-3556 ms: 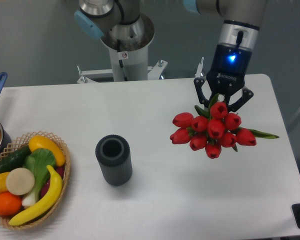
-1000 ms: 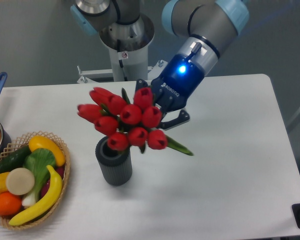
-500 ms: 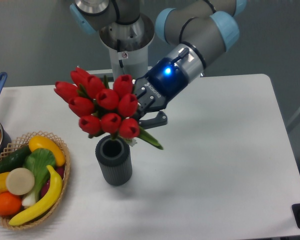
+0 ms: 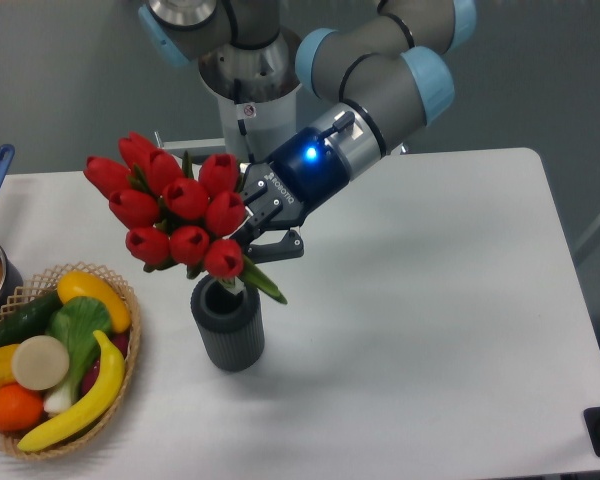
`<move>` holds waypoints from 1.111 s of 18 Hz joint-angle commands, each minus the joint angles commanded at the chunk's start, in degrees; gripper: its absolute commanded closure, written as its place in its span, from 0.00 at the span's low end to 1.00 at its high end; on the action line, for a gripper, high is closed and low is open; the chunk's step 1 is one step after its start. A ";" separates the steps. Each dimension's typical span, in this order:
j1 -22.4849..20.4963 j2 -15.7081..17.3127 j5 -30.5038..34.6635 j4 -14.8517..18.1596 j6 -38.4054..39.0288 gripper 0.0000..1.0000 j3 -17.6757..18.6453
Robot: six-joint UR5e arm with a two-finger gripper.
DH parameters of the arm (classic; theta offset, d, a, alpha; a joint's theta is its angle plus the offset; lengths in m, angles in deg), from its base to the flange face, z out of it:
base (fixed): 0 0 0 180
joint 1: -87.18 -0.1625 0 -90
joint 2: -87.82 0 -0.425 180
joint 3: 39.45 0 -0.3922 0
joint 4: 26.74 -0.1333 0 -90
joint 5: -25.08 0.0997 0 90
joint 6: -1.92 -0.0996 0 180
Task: Insert the flowers into the vase
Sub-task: 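Align the tulip stems above the vase opening and lower them in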
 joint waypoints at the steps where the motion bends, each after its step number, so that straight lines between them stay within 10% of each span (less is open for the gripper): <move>1: 0.00 -0.27 -0.78 0.00 -0.26 0.70 0.17; 20: 0.09 -2.38 -2.81 0.00 -1.76 0.70 3.43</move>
